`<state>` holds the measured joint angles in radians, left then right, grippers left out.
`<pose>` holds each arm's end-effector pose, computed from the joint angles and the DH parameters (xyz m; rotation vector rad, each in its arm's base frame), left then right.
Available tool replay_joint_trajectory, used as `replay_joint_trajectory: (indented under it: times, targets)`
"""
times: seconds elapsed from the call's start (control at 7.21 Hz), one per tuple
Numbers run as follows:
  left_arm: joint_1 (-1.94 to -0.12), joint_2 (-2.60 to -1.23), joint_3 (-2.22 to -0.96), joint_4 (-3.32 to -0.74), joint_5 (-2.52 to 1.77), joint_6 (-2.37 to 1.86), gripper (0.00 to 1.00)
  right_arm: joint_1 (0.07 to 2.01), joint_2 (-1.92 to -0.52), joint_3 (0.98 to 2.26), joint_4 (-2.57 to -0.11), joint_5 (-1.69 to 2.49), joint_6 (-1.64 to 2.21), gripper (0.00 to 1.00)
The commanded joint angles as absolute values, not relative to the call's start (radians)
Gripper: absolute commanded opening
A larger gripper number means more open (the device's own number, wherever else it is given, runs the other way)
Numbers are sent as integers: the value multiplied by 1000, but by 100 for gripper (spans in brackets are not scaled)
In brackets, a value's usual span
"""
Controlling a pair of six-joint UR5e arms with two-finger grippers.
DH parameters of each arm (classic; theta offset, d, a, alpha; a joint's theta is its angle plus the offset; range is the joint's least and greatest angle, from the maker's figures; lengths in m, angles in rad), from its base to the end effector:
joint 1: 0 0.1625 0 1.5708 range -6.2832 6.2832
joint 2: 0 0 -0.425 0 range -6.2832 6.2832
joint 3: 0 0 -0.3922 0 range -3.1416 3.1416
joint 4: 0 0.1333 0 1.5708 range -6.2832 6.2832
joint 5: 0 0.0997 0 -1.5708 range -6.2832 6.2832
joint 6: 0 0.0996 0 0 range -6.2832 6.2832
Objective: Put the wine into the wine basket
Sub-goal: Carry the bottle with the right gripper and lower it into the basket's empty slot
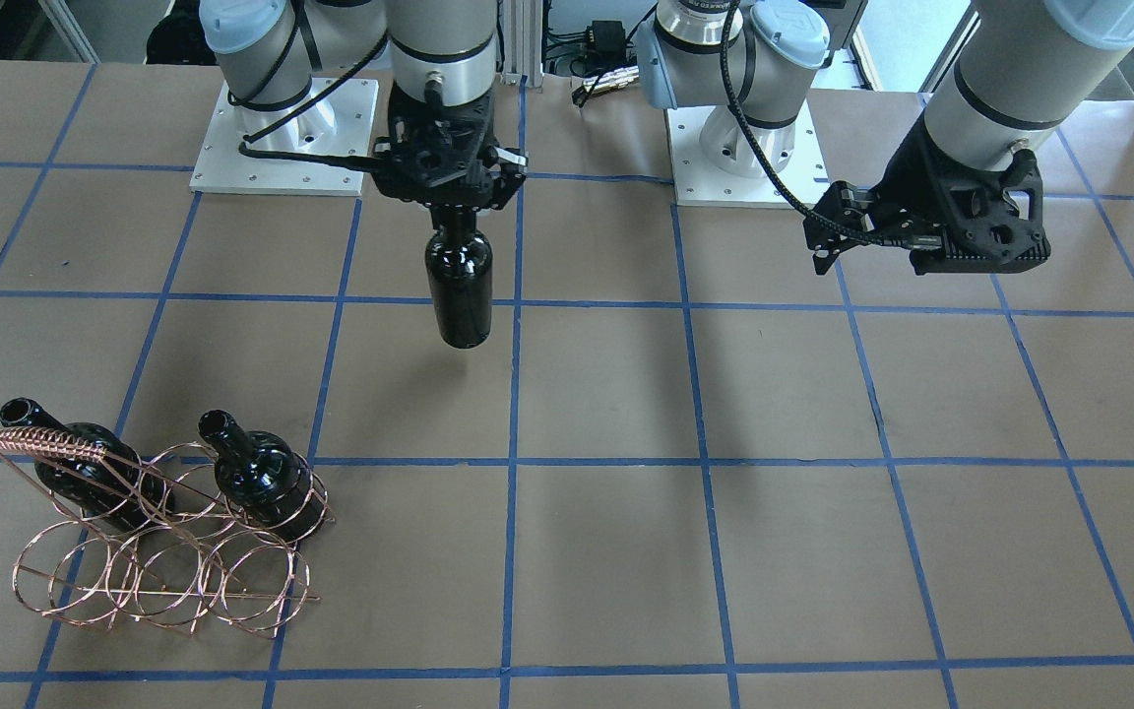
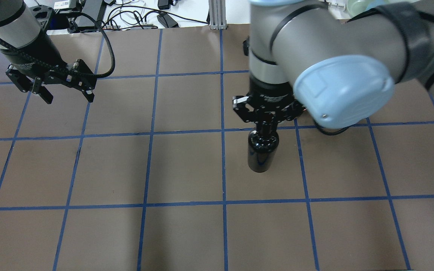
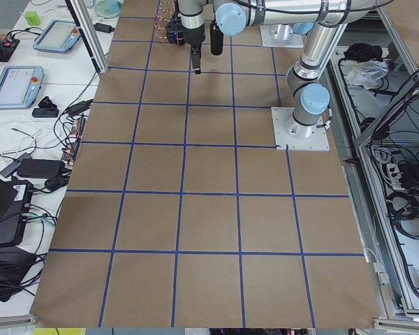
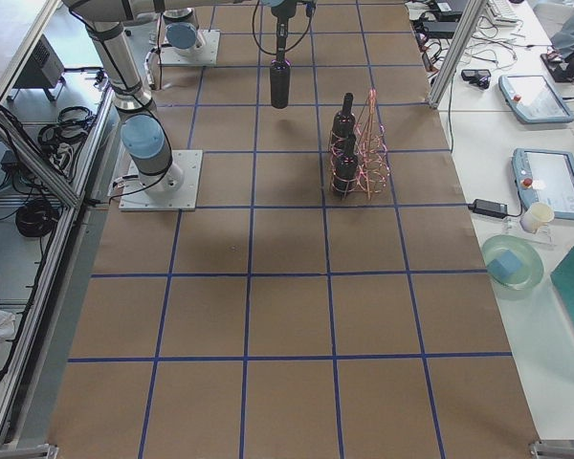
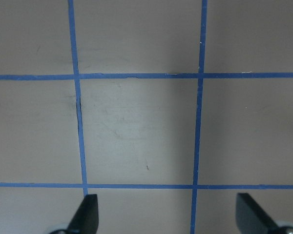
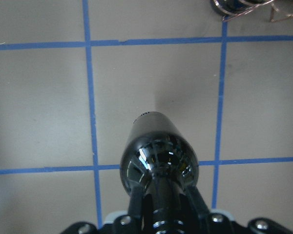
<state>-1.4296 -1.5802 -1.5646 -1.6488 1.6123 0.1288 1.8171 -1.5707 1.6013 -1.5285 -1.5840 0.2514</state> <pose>-0.0593 -0.5008 0.4789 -0.0167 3.1085 0.1338 0.2461 -0.4374 0.4689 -0.0072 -3.1091 -0.1048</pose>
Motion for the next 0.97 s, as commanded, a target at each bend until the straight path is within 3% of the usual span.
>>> replay_joint_trajectory:
  times: [0.0, 0.42, 0.83]
  targets:
    - [-1430, -1580, -1566, -1649, 1612, 129, 100, 1602, -1635, 1600, -1488, -1646, -101, 17]
    - [-1431, -1582, -1566, -1651, 1612, 129, 100, 1445, -1620, 1489, -1482, -1635, -227, 18]
    - [-1431, -1583, -1566, -1651, 1609, 129, 100, 1442, -1418, 1290, -1499, -1631, -248, 19]
